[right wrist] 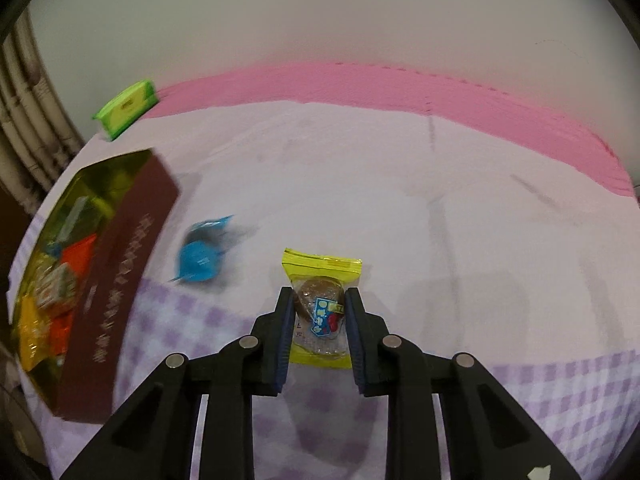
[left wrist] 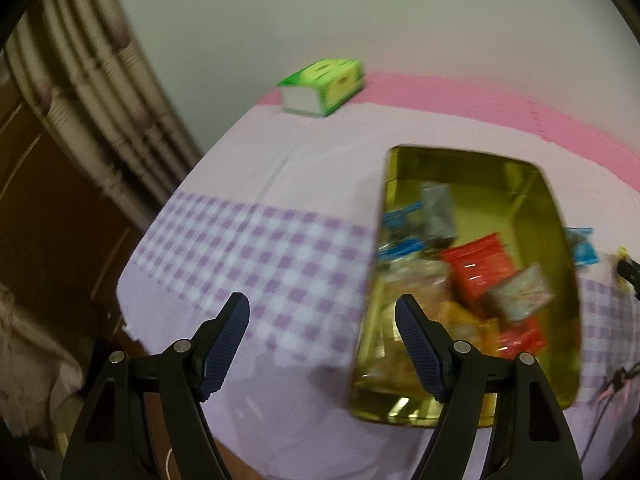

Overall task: Organize snacks
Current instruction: 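Grasp the blue candy packet with the left tool while the right tool holds the yellow candy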

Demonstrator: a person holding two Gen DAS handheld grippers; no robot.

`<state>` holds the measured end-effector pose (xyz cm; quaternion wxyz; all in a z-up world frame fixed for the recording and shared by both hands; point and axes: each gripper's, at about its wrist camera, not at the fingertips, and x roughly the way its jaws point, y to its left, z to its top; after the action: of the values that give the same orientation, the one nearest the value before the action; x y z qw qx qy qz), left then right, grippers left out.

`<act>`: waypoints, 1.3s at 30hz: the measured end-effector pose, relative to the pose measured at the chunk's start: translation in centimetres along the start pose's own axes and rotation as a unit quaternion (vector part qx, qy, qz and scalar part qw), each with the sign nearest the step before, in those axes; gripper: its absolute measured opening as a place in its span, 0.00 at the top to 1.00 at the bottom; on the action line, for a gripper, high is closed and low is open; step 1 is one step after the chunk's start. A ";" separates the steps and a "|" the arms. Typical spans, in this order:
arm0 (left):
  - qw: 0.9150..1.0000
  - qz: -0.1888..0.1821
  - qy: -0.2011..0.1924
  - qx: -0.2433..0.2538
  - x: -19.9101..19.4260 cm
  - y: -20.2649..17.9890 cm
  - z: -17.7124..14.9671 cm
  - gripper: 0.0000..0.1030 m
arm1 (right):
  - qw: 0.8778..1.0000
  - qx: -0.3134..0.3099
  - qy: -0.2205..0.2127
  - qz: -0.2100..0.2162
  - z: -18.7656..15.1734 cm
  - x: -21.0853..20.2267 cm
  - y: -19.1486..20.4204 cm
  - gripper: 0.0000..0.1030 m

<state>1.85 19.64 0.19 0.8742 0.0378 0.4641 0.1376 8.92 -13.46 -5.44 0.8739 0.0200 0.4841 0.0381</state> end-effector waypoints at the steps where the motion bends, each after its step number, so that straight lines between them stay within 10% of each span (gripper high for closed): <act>1: 1.000 -0.007 -0.005 0.006 -0.3 -0.7 0.3 0.26 | 1.000 0.001 -0.002 -0.005 0.1 0.1 -0.4 0.77; 15: 0.988 -0.121 -0.029 0.089 -1.4 -12.9 4.3 0.26 | 0.995 -0.023 -0.038 -0.086 0.6 1.0 -5.1 0.77; 31: 0.975 -0.180 0.019 0.127 1.3 -21.2 5.2 0.26 | 0.997 0.001 -0.044 -0.062 0.7 1.5 -6.8 0.76; 39: 0.973 -0.191 0.047 0.121 2.7 -22.7 6.2 0.43 | 0.997 0.008 -0.044 -0.055 0.7 1.5 -7.1 0.76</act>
<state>13.04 -0.98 -2.79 0.8504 0.0473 0.5166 -0.0877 10.60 -20.40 -6.87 0.8952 0.0019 0.4455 -0.0145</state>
